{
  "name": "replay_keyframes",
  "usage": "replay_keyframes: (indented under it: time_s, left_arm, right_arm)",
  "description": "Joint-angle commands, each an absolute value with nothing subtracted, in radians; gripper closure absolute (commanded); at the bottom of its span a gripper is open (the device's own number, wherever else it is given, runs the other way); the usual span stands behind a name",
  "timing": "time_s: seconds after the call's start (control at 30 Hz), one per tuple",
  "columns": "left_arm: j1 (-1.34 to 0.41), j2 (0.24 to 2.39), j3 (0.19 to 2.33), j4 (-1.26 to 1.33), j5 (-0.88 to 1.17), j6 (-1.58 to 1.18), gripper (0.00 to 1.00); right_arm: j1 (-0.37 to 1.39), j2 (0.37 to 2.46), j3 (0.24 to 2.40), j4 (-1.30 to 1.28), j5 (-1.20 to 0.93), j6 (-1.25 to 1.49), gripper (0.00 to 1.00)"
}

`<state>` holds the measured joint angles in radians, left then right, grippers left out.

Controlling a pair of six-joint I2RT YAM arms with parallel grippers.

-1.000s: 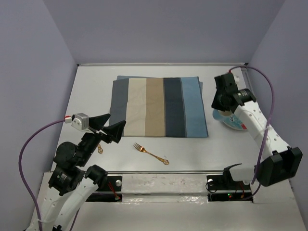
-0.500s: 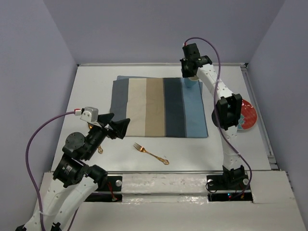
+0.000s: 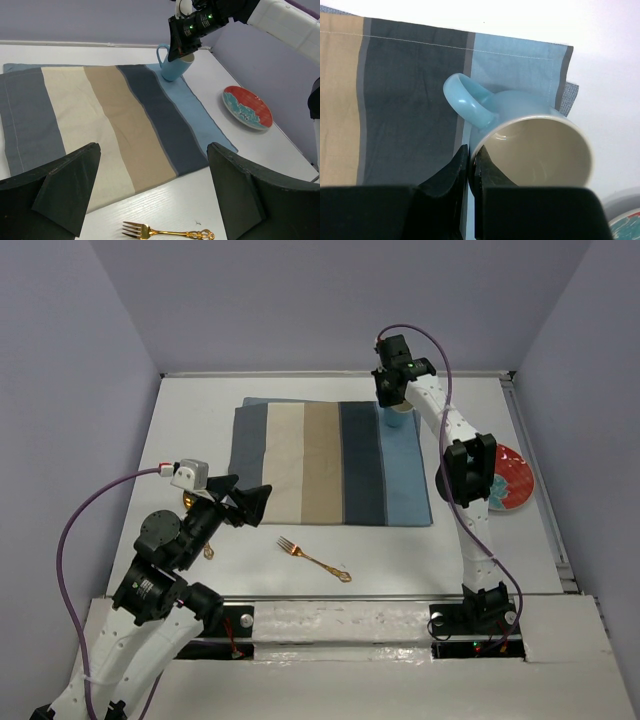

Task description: Set the dinner table for one person

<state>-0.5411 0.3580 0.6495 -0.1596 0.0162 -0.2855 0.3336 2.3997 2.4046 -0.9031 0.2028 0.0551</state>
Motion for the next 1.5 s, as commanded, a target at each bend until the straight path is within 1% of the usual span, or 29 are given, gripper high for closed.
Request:
replay_keyframes:
  time_s: [0.0,0.3,0.37,0.43,0.7,0.8,1.0,1.1,1.13,1.2,1.3,1.33,1.47]
  left_arm:
    - [-0.532,0.373,0.666,-0.126,0.014,-0.267,0.01]
    - [-0.529,0.377,0.664,-0.124,0.02,-0.27,0.01]
    - [-0.529,0.379,0.664,-0.123,0.023,-0.27,0.01]
    - [-0.528,0.379,0.664,-0.123,0.023,-0.272,0.01]
    - [-0.528,0.379,0.664,-0.123,0.021,-0.272,0.01]
    - [-0.528,0.379,0.664,-0.123,0.021,-0.272,0.01]
    - [-0.526,0.383,0.663,-0.121,0.021,-0.272,0.01]
    - [-0.525,0.383,0.663,-0.121,0.023,-0.272,0.01]
    - [-0.525,0.382,0.663,-0.121,0.021,-0.273,0.01]
    - [-0.525,0.383,0.663,-0.12,0.021,-0.273,0.01]
    - [-0.523,0.383,0.663,-0.12,0.021,-0.273,0.01]
    - [-0.522,0.383,0.663,-0.12,0.023,-0.273,0.01]
    - [-0.522,0.385,0.661,-0.12,0.023,-0.273,0.01]
  right_arm:
    - [0.334,2.35,2.428,-0.813,0.199,0.028,1.0]
    - [0.313,2.387,2.43,-0.785,0.127,0.038,1.0]
    - [0.313,2.39,2.433,-0.785,0.126,0.04,0.95]
    - [0.313,2.391,2.434,-0.785,0.127,0.038,0.93]
    - [0.313,2.391,2.408,-0.79,0.138,0.034,0.93]
    - [0.313,2.391,2.401,-0.793,0.124,0.035,0.94]
    - [0.313,2.399,2.404,-0.796,0.113,0.032,0.93]
    - [0.313,2.402,2.407,-0.796,0.121,0.034,0.81]
    - [0.313,2.404,2.408,-0.796,0.121,0.035,0.74]
    - [0.313,2.404,2.419,-0.795,0.121,0.037,0.63]
    - [0.313,2.407,2.445,-0.795,0.118,0.043,0.56]
    - [0.313,2.405,2.453,-0.795,0.117,0.048,0.52]
    - [0.313,2.387,2.465,-0.784,0.115,0.063,0.5]
